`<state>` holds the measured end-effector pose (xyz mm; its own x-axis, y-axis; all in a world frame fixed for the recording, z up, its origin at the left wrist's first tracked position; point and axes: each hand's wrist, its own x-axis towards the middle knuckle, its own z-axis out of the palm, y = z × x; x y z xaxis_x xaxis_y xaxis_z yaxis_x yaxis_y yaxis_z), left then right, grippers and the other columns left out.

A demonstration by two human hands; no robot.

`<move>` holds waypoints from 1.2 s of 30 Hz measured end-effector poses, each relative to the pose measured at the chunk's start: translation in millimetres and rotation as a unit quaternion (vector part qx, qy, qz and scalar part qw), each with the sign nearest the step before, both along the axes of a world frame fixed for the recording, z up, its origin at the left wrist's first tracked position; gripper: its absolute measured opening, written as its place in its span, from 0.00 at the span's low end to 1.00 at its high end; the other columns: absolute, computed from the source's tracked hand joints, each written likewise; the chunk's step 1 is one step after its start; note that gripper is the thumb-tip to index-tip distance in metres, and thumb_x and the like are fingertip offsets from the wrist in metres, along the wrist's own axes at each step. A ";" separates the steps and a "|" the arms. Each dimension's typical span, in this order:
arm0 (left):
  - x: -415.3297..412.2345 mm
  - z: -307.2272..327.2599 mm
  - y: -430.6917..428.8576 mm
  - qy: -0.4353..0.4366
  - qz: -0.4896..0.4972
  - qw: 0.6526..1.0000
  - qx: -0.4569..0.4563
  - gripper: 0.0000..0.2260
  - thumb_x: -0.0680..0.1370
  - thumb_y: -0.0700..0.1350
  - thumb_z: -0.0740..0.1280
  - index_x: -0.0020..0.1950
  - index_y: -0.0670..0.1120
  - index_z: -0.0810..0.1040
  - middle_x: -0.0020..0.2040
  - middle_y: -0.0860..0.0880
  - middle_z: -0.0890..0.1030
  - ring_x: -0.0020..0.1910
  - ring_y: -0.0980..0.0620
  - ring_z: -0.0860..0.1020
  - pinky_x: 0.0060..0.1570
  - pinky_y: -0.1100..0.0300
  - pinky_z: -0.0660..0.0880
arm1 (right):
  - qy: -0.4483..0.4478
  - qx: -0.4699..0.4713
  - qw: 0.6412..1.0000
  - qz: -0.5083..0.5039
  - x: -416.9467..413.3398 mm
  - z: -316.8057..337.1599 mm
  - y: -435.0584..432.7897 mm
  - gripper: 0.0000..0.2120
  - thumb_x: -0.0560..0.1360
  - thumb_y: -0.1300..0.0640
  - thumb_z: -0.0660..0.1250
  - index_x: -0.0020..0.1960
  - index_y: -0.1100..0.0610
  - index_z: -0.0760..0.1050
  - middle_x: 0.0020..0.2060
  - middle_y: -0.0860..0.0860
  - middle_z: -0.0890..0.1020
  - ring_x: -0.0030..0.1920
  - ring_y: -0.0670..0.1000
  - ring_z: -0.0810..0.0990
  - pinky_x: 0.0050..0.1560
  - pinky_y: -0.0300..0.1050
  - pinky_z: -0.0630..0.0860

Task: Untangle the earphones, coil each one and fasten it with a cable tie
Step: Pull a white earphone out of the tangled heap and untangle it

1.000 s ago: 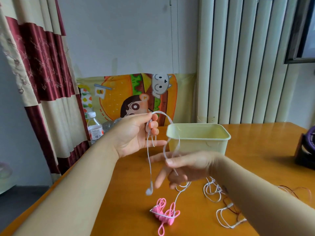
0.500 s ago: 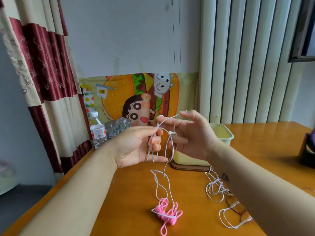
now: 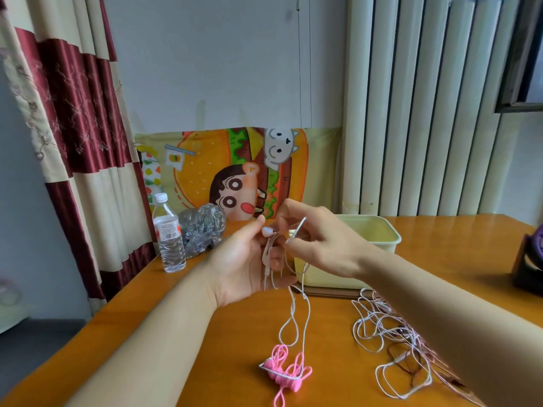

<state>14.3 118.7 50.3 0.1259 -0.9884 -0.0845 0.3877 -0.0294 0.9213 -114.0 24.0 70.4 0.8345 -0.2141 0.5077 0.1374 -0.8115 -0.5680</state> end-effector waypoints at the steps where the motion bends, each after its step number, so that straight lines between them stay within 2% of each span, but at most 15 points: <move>1: -0.5 -1.5 -0.6 -0.007 0.011 1.000 -0.006 0.20 0.79 0.58 0.54 0.47 0.46 0.79 0.31 0.49 0.76 0.29 0.53 0.76 0.47 0.49 0.77 | 0.006 -0.028 1.000 -0.001 -1.4 1.2 0.9 0.05 0.69 0.61 0.64 0.42 0.56 0.68 0.28 0.46 0.78 0.28 0.45 0.72 0.31 0.36 0.66; 4: 3.1 -5.0 -2.2 -0.020 0.050 0.998 -0.031 0.16 0.75 0.57 0.61 0.44 0.45 0.78 0.33 0.49 0.78 0.32 0.53 0.78 0.42 0.53 0.79 | 0.019 -0.086 0.996 -0.009 -5.1 4.3 3.0 0.09 0.69 0.65 0.66 0.46 0.56 0.70 0.26 0.41 0.76 0.24 0.42 0.70 0.27 0.29 0.63; 7: 10.5 -6.6 -2.0 -0.009 0.088 0.995 -0.047 0.09 0.73 0.51 0.65 0.40 0.45 0.73 0.31 0.50 0.74 0.27 0.56 0.73 0.33 0.58 0.79 | 0.017 -0.052 0.998 -0.024 -9.4 9.7 -4.4 0.11 0.71 0.64 0.67 0.53 0.59 0.73 0.35 0.40 0.79 0.28 0.37 0.72 0.30 0.28 0.66; 10: 19.1 -6.6 4.2 -0.011 0.070 0.996 -0.049 0.08 0.74 0.48 0.63 0.42 0.43 0.74 0.31 0.50 0.73 0.26 0.56 0.72 0.38 0.55 0.81 | 0.067 0.055 0.996 -0.036 -15.1 21.7 -24.2 0.19 0.68 0.53 0.64 0.58 0.53 0.73 0.41 0.44 0.82 0.35 0.38 0.74 0.36 0.32 0.68; 13: 28.4 -10.1 10.0 -0.038 0.048 0.998 -0.026 0.10 0.74 0.47 0.62 0.47 0.41 0.78 0.32 0.48 0.73 0.25 0.56 0.71 0.45 0.47 0.80 | 0.174 0.107 0.978 -0.053 -20.8 34.6 -44.2 0.23 0.68 0.48 0.63 0.60 0.57 0.74 0.33 0.49 0.80 0.31 0.46 0.69 0.34 0.38 0.66; 15: 31.6 -15.0 11.8 -0.084 0.048 0.995 0.004 0.12 0.75 0.47 0.62 0.50 0.41 0.79 0.33 0.48 0.74 0.25 0.57 0.71 0.49 0.42 0.78 | 0.227 0.108 0.966 -0.064 -21.8 43.5 -49.2 0.20 0.72 0.48 0.66 0.53 0.63 0.77 0.30 0.50 0.77 0.30 0.47 0.66 0.33 0.40 0.64; 18: 34.3 -25.0 8.6 -0.113 0.069 0.991 0.028 0.11 0.78 0.45 0.61 0.54 0.41 0.79 0.35 0.48 0.75 0.27 0.57 0.72 0.52 0.41 0.78 | 0.255 0.027 0.960 -0.108 -22.1 60.2 -46.6 0.14 0.75 0.50 0.67 0.50 0.62 0.79 0.34 0.50 0.78 0.34 0.50 0.68 0.34 0.40 0.66; 20: 36.7 -30.2 3.9 -0.043 0.089 0.995 0.014 0.12 0.78 0.44 0.62 0.56 0.41 0.79 0.34 0.49 0.75 0.27 0.57 0.72 0.48 0.44 0.80 | 0.260 -0.052 0.955 -0.136 -21.4 69.4 -42.1 0.15 0.74 0.46 0.67 0.51 0.56 0.81 0.39 0.48 0.82 0.36 0.51 0.72 0.36 0.41 0.69; 23: 41.1 -33.0 -1.4 0.125 0.123 0.984 -0.029 0.11 0.81 0.44 0.58 0.55 0.42 0.77 0.30 0.52 0.74 0.26 0.58 0.73 0.37 0.55 0.81 | 0.276 -0.130 0.938 -0.166 -18.1 69.9 -38.8 0.19 0.73 0.40 0.65 0.54 0.52 0.81 0.45 0.46 0.84 0.42 0.53 0.80 0.39 0.41 0.76; 26: 43.6 -32.1 -4.1 0.172 0.168 0.969 -0.050 0.10 0.82 0.44 0.57 0.49 0.42 0.76 0.35 0.48 0.81 0.35 0.53 0.82 0.41 0.54 0.82 | 0.313 -0.126 0.923 -0.185 -11.7 53.7 -46.0 0.19 0.75 0.41 0.61 0.56 0.53 0.80 0.47 0.45 0.84 0.46 0.53 0.82 0.44 0.42 0.78; 29: 43.1 -27.9 -4.4 0.084 0.214 0.972 -0.052 0.10 0.82 0.43 0.56 0.48 0.43 0.75 0.45 0.44 0.85 0.49 0.48 0.82 0.54 0.49 0.77 | 0.351 -0.096 0.904 -0.224 -11.1 34.1 -65.4 0.18 0.79 0.45 0.59 0.56 0.55 0.81 0.49 0.48 0.85 0.51 0.52 0.82 0.59 0.45 0.74; 31: 42.4 -23.1 -2.7 0.045 0.229 0.971 -0.059 0.10 0.82 0.43 0.56 0.47 0.43 0.75 0.44 0.44 0.85 0.46 0.49 0.83 0.54 0.50 0.76 | 0.397 -0.115 0.880 -0.236 -16.2 22.3 -74.3 0.18 0.78 0.46 0.61 0.58 0.56 0.80 0.53 0.50 0.84 0.55 0.49 0.80 0.64 0.44 0.70; 33: 40.0 -17.0 0.7 0.036 0.206 0.976 -0.058 0.10 0.82 0.42 0.57 0.46 0.42 0.76 0.36 0.47 0.82 0.37 0.51 0.83 0.47 0.52 0.80 | 0.436 -0.156 0.855 -0.236 -17.2 12.6 -77.7 0.21 0.76 0.46 0.65 0.65 0.54 0.75 0.63 0.50 0.78 0.62 0.50 0.76 0.68 0.47 0.66; 34: 38.1 -13.6 2.6 0.031 0.180 0.982 -0.052 0.10 0.82 0.42 0.58 0.47 0.42 0.77 0.33 0.48 0.80 0.33 0.52 0.81 0.43 0.54 0.81 | 0.430 -0.164 0.858 -0.228 -15.4 8.4 -76.5 0.25 0.75 0.46 0.67 0.69 0.53 0.70 0.67 0.49 0.74 0.66 0.50 0.72 0.70 0.47 0.64; 36: 31.8 -6.2 5.1 0.020 0.113 0.993 -0.033 0.09 0.81 0.43 0.59 0.47 0.42 0.76 0.31 0.50 0.76 0.30 0.54 0.77 0.37 0.58 0.81 | 0.351 -0.115 0.911 -0.185 -7.8 6.3 -64.6 0.34 0.72 0.48 0.70 0.74 0.50 0.61 0.71 0.47 0.68 0.71 0.49 0.66 0.70 0.46 0.61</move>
